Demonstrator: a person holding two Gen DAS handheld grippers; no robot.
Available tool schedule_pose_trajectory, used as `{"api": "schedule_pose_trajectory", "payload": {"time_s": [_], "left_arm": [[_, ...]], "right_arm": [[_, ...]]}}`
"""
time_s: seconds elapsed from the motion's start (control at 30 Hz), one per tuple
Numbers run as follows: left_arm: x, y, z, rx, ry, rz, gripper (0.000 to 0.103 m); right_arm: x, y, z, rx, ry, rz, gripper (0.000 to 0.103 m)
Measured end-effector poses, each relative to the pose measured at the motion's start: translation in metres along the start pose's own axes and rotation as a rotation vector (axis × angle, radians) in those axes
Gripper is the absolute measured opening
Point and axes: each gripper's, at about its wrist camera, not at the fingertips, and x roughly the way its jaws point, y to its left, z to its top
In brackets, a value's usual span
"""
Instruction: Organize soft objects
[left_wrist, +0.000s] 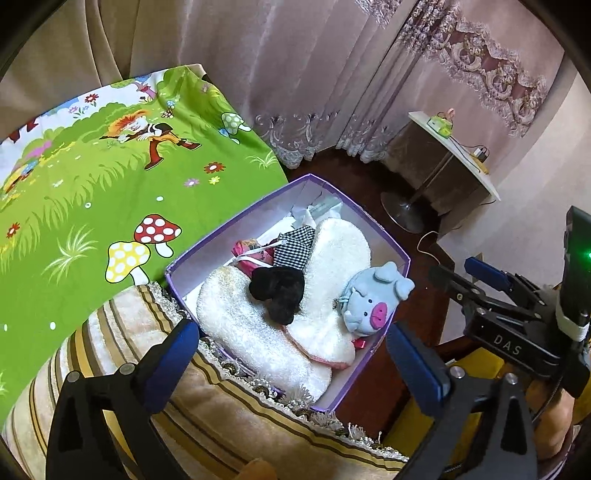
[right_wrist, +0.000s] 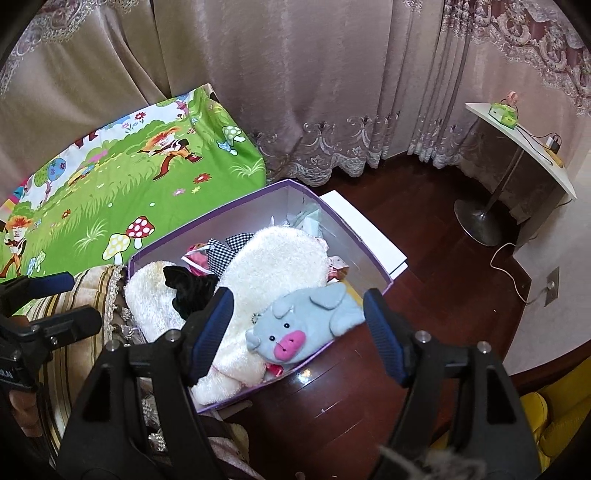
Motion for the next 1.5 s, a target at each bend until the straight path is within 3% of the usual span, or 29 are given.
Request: {"api": "schedule_pose_trajectory", "payload": {"time_s": [1.5], "left_arm": [[0.0013, -0.0032, -0.0012, 0.009, 0.009, 0.003, 0.103]], "right_arm": [[0.0017, -0.0027, -0.0017, 0.006, 0.012, 0.013, 0.077]]}}
